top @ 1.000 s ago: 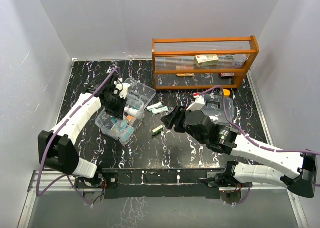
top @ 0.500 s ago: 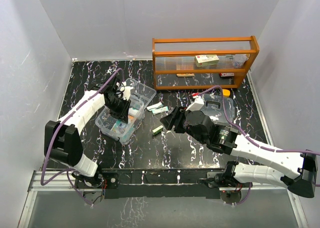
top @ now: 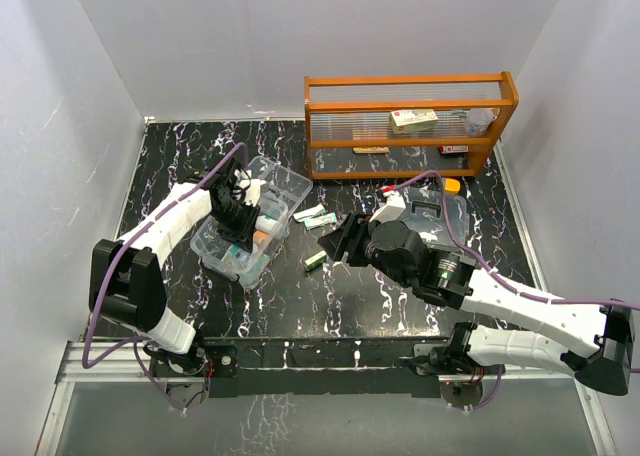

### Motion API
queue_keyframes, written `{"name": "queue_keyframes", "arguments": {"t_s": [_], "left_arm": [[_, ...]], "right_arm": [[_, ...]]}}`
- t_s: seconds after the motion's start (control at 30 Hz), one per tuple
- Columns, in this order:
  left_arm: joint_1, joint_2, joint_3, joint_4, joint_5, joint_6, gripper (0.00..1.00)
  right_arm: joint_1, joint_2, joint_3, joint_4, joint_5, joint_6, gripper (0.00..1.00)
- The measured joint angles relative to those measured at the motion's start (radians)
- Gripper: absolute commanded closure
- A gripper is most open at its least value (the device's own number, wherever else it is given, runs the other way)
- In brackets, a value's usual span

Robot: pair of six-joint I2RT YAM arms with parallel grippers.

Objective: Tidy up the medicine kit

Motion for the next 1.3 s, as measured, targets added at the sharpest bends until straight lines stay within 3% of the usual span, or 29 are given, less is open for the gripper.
{"name": "queue_keyframes", "arguments": {"t_s": [0.17, 0.37, 0.47, 0.83, 1.07, 1.3], "left_arm": [[0.000, -0.002, 0.000, 0.000, -0.039, -0.001, 0.79], [0.000, -0.001, 0.000, 0.000, -0.077, -0.016, 0.50], [0.000, 0.000, 0.000, 0.000, -0.105, -0.029, 0.43], [0.000, 0.003, 0.028, 0.003, -0.241, -0.058, 0.39], [0.000, -0.069, 0.087, 0.008, -0.217, -0.064, 0.35], [0.000, -0.240, 0.203, 0.019, -0.138, -0.111, 0.34]], "right_arm": [[0.000, 0.001, 0.000, 0.011, -0.003, 0.001, 0.47], [0.000, 0.000, -0.008, 0.015, -0.006, 0.002, 0.47], [0.000, 0.000, -0.015, 0.013, -0.006, 0.002, 0.47], [0.000, 0.000, -0.015, 0.014, -0.013, 0.008, 0.47], [0.000, 0.006, -0.015, 0.012, -0.003, 0.031, 0.46], [-0.007, 0.064, -0.010, -0.073, 0.044, 0.098, 0.46]]}}
